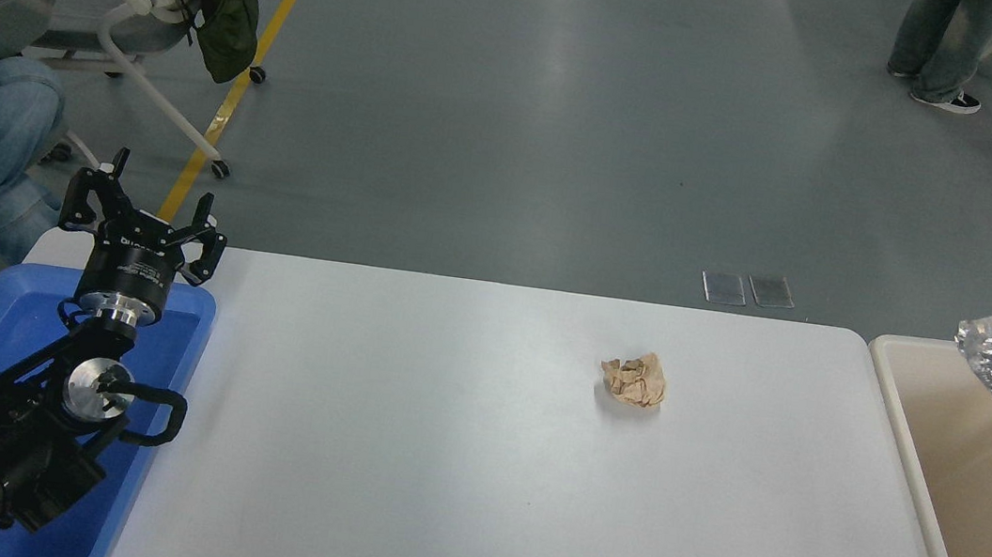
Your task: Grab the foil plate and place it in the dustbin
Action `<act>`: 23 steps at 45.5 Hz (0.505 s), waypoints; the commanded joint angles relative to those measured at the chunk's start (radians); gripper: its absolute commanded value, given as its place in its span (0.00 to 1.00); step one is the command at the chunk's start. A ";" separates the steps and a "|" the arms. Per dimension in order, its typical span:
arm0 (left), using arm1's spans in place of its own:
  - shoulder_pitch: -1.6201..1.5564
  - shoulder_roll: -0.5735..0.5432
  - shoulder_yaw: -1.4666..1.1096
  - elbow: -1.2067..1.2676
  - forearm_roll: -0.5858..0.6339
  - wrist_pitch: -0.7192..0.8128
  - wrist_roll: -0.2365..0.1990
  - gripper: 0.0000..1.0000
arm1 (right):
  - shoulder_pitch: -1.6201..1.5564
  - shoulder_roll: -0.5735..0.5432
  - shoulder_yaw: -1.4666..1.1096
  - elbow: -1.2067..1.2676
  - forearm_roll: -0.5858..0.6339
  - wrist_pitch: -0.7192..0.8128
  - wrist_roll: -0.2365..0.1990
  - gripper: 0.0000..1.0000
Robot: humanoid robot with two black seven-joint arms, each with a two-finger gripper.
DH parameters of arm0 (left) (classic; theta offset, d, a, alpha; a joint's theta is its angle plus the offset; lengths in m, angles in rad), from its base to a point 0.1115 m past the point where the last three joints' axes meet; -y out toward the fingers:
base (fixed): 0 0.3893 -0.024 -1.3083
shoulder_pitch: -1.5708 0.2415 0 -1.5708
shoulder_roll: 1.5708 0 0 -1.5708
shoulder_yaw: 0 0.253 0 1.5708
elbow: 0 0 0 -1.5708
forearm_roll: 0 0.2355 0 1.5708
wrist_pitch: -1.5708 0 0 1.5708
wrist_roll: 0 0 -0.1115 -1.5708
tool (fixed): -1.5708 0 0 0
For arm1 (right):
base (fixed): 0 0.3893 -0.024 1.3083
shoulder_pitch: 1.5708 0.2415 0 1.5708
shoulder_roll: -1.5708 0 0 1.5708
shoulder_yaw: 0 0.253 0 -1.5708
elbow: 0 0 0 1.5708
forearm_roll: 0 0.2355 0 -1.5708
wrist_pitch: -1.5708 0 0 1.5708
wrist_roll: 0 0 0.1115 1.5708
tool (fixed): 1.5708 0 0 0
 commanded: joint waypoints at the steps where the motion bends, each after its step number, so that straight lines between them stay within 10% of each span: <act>1: 0.000 0.000 0.000 0.001 0.000 0.000 0.000 0.99 | -0.157 0.107 0.051 -0.137 0.000 -0.154 -0.009 0.00; 8: 0.000 0.000 0.000 0.001 0.000 0.000 0.000 0.99 | -0.189 0.149 0.061 -0.153 0.002 -0.222 -0.076 0.00; 23: 0.000 0.000 0.000 -0.001 0.000 0.000 0.000 0.99 | -0.200 0.164 0.089 -0.150 0.002 -0.234 -0.083 0.00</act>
